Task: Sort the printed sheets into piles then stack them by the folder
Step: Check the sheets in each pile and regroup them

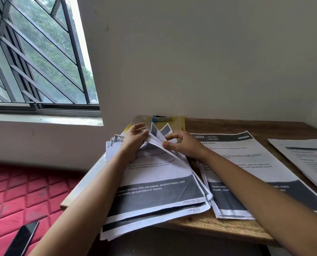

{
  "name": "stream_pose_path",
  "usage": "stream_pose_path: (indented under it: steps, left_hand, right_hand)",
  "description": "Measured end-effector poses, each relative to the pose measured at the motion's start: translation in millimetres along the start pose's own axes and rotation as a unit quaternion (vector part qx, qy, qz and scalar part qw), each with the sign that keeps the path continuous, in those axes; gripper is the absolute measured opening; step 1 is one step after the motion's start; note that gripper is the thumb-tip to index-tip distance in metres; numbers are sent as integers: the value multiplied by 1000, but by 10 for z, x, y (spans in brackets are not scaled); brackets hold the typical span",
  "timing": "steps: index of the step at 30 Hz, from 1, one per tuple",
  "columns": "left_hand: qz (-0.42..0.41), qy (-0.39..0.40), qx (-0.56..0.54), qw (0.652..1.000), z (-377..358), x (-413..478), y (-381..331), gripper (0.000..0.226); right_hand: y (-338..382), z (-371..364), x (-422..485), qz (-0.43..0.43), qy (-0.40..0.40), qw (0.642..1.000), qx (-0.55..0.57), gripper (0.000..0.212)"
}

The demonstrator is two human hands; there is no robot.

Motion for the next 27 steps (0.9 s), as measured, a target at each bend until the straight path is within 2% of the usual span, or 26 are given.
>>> stream_pose_path:
  steps: [5,15,18,23,27]
  left_hand:
    - [5,0,-4,1000,-2,9,11,27]
    - [9,-2,-20,1000,-19,-18,-16,24]
    - [11,-2,-13,1000,-15,-13,-9,29]
    - [14,-21,-14,1000,19,-25,-49,42]
    - [29,-27,-25,999,51,-34,-84,46]
  right_hand:
    - [-2,2,-5,-4,5,1000,0,36]
    - [16,3,-16,-6,14,999,30,12]
    - [5,-8,1,-13,15,1000,25,5]
    - [-42,40,24,-46,-43,997,45,23]
    - [-148,76,43,-71,-56,996,-19,17]
Point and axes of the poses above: each hand's wrist, its own x-axis towards the middle knuckle, its own z-axis out of the back of the hand, y = z × x, the point moved 1 cm from there along x, towards the middle knuckle, and after that the axes turned 3 degrees about x, right-handed, at the moved point
